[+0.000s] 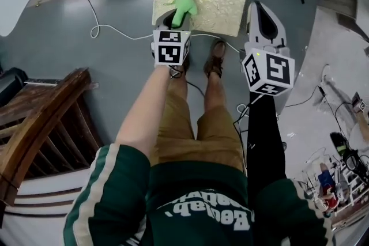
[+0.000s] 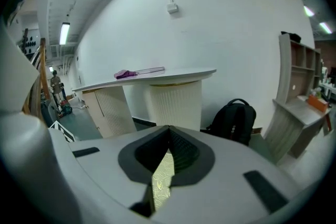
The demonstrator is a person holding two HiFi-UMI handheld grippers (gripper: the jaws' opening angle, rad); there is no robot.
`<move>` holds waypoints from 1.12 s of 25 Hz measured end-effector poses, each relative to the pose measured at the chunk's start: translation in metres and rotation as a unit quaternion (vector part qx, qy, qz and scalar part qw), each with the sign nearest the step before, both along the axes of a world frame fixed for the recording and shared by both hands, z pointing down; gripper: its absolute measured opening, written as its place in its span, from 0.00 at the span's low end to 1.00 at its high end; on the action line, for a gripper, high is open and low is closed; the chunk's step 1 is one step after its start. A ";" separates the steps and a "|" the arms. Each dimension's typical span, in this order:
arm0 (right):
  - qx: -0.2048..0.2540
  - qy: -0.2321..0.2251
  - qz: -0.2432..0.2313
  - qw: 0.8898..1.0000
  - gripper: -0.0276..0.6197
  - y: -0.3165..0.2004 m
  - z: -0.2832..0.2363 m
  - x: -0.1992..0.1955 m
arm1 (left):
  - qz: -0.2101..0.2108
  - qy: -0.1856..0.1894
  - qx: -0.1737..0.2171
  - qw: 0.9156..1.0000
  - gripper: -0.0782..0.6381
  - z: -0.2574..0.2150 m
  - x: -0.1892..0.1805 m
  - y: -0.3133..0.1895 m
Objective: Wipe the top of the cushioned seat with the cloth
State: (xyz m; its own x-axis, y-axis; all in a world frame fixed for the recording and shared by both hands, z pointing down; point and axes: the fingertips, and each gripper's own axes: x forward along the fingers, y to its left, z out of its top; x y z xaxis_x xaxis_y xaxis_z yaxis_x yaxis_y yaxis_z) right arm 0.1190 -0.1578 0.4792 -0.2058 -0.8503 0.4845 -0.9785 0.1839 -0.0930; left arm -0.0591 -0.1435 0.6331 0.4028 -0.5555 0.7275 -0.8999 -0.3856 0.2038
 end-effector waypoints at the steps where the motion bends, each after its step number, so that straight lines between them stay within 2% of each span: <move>1: 0.001 -0.001 0.005 1.000 0.05 0.004 -0.001 0.007 | 0.005 0.008 0.004 1.000 0.28 -0.005 0.014 0.005; 8: 0.001 -0.006 0.035 0.999 0.05 0.035 -0.002 0.059 | 0.054 0.055 0.012 0.997 0.28 -0.025 0.126 0.039; 12: -0.004 -0.007 0.049 0.999 0.05 0.049 0.004 0.089 | 0.111 0.080 0.027 0.990 0.28 -0.038 0.194 0.054; 14: -0.008 -0.006 0.057 0.998 0.05 0.058 0.008 0.106 | 0.125 0.081 0.022 0.989 0.28 -0.030 0.216 0.063; 17: -0.013 -0.005 0.063 0.998 0.05 0.067 0.014 0.124 | 0.124 0.055 -0.001 0.991 0.28 0.004 0.226 0.069; 22: -0.024 -0.007 0.057 0.998 0.05 0.074 0.029 0.135 | 0.125 -0.043 -0.041 0.990 0.28 0.078 0.203 0.077; 25: -0.028 -0.012 0.051 0.998 0.05 0.074 0.034 0.132 | 0.138 -0.056 -0.029 0.988 0.28 0.082 0.201 0.077; 28: -0.027 -0.015 0.048 0.998 0.05 0.069 0.035 0.127 | 0.132 -0.054 -0.030 0.989 0.28 0.082 0.201 0.076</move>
State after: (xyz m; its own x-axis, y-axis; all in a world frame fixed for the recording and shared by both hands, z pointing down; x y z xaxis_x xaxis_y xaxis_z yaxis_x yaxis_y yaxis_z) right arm 0.2460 -0.0889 0.5146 -0.1402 -0.8390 0.5257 -0.9880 0.0840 -0.1294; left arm 0.1424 -0.0677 0.7152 0.4469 -0.3962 0.8021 -0.7872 -0.6001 0.1423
